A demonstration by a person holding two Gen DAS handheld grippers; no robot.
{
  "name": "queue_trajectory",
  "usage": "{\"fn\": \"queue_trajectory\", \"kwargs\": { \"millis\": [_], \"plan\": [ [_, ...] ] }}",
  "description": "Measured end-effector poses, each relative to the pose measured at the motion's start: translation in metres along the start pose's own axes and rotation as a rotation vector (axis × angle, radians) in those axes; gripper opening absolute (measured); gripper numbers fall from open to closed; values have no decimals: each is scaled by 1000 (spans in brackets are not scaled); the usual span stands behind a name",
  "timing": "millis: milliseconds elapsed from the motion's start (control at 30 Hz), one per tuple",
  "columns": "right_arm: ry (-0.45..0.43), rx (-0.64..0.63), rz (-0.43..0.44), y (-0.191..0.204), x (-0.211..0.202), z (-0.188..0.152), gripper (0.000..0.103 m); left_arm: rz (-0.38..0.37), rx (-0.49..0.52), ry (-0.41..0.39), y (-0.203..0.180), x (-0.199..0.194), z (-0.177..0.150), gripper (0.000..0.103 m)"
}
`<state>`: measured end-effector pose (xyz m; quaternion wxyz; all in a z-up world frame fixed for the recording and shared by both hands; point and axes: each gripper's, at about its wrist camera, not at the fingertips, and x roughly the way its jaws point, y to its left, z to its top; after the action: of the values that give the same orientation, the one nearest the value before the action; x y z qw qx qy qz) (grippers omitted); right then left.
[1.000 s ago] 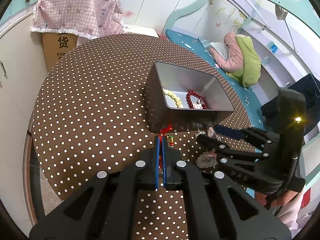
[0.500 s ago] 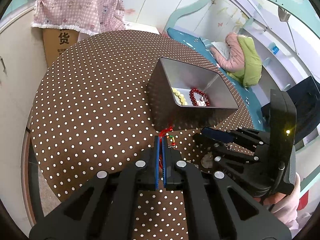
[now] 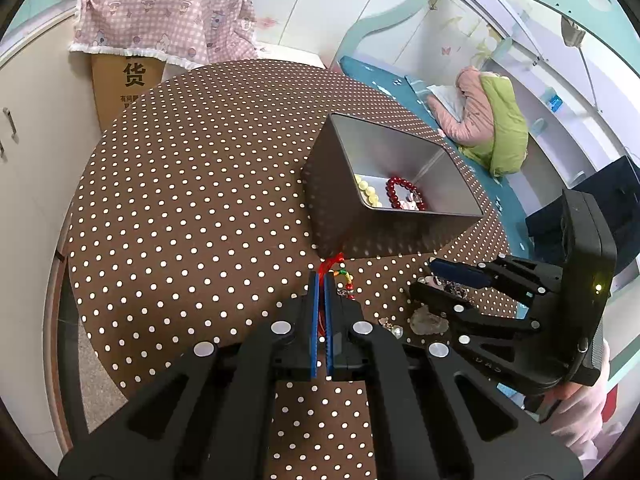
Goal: Organize jewelry
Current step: 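Grasp the pearl strand with silver charm using the right tool and lift it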
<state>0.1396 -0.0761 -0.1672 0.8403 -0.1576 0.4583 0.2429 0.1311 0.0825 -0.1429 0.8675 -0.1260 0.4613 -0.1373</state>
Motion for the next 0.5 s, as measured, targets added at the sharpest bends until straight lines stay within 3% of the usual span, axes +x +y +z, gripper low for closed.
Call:
{"fn": "queue_trajectory", "kwargs": {
  "millis": [233, 400, 500],
  "plan": [
    [17, -86, 18, -6, 1, 6, 31, 21, -9, -3, 0, -2, -1, 2],
    [49, -125, 103, -5, 6, 9, 31, 34, -16, -7, -5, -2, -2, 2],
    [68, -140, 90, 1, 13, 10, 25, 48, -24, -2, -6, 0, -1, 2]
  ]
}}
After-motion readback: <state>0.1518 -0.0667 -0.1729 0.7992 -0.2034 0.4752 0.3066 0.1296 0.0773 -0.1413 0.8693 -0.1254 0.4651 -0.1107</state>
